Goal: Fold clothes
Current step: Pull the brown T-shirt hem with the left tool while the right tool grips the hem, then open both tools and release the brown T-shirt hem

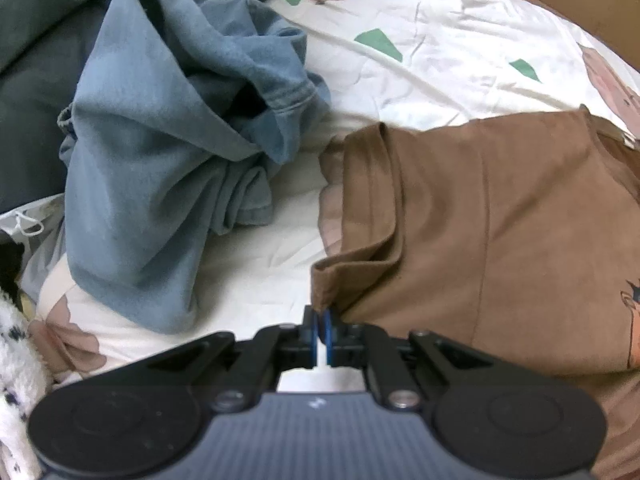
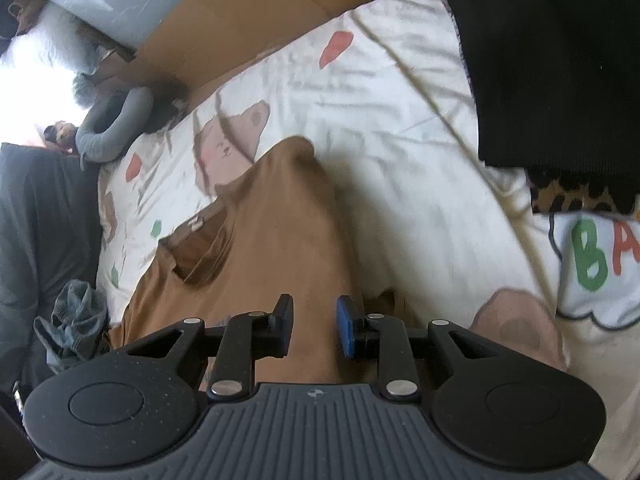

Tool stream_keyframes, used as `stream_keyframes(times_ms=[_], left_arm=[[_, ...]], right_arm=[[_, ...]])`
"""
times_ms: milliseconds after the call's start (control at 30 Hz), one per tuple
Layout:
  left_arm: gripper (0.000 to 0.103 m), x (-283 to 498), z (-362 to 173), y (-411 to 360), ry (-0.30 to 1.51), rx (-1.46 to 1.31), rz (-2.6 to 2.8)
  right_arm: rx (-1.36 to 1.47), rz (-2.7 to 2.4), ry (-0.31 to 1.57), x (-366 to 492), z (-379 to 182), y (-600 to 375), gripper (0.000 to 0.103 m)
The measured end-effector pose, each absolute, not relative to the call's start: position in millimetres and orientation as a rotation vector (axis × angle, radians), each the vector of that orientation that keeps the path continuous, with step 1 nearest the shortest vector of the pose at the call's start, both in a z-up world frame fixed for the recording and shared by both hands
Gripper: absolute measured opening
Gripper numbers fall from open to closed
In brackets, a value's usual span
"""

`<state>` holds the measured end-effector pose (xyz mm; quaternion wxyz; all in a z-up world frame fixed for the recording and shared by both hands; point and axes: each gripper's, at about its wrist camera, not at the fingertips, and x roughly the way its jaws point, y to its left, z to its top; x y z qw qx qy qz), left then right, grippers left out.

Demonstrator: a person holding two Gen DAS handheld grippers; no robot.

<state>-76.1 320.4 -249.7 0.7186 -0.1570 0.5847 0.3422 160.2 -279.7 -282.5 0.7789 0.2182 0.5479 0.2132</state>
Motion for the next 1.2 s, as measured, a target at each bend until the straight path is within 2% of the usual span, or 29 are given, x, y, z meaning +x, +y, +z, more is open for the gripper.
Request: stream_keyframes(times_ms=[100, 200, 233, 267, 300, 333, 467, 533, 700, 800, 867, 900, 933, 967, 1100, 1200], left_arm=[[0.004, -79, -251, 318, 1.309, -0.35, 0.748], [0.005, -83, -253, 315, 1.323, -0.385, 0.724], [0.012, -83, -250, 313, 1.315, -0.398, 0.711], [0.016, -81, -246, 312, 1.306, -0.373, 0.707], [0.03, -79, -241, 310, 1.296, -0.346, 0.702], [0.036, -78, -237, 310, 1.289, -0.335, 0.706], [0.039, -77, -219, 317, 1.248, -0.371, 0.683], [0.051, -74, -213, 321, 1.229, -0.365, 0.704], [0.053, -69, -208, 326, 1.201, -0.395, 0.712], [0.058, -66, -207, 327, 1.19, -0.41, 0.71], [0.064, -63, -206, 329, 1.182, -0.42, 0.708], [0.066, -62, -206, 329, 1.179, -0.425, 0.708], [0.067, -61, -206, 330, 1.175, -0.43, 0.707], [0.067, -60, -206, 329, 1.174, -0.434, 0.702], [0.073, -54, -207, 325, 1.168, -0.436, 0.688], [0.073, -52, -208, 322, 1.163, -0.441, 0.678]], right_arm=[[0.485, 0.438, 1.16, 173, -284, -282, 0.027], [0.473, 0.423, 1.146, 189, -287, -276, 0.035], [0.464, 0.424, 1.148, 194, -289, -271, 0.044], [0.457, 0.429, 1.153, 200, -292, -266, 0.046], [0.451, 0.437, 1.16, 204, -294, -260, 0.046], [0.438, 0.448, 1.166, 208, -296, -253, 0.046], [0.373, 0.487, 1.163, 216, -300, -230, 0.047], [0.36, 0.489, 1.166, 218, -304, -223, 0.047], [0.317, 0.497, 1.173, 223, -316, -205, 0.047], [0.311, 0.491, 1.177, 226, -322, -199, 0.046], [0.316, 0.495, 1.172, 227, -324, -197, 0.042], [0.319, 0.499, 1.168, 227, -323, -196, 0.029], [0.32, 0.507, 1.165, 227, -322, -196, 0.011], [0.319, 0.519, 1.164, 225, -320, -195, 0.002], [0.302, 0.577, 1.148, 217, -308, -189, 0.0], [0.297, 0.615, 1.123, 209, -298, -185, 0.0]])
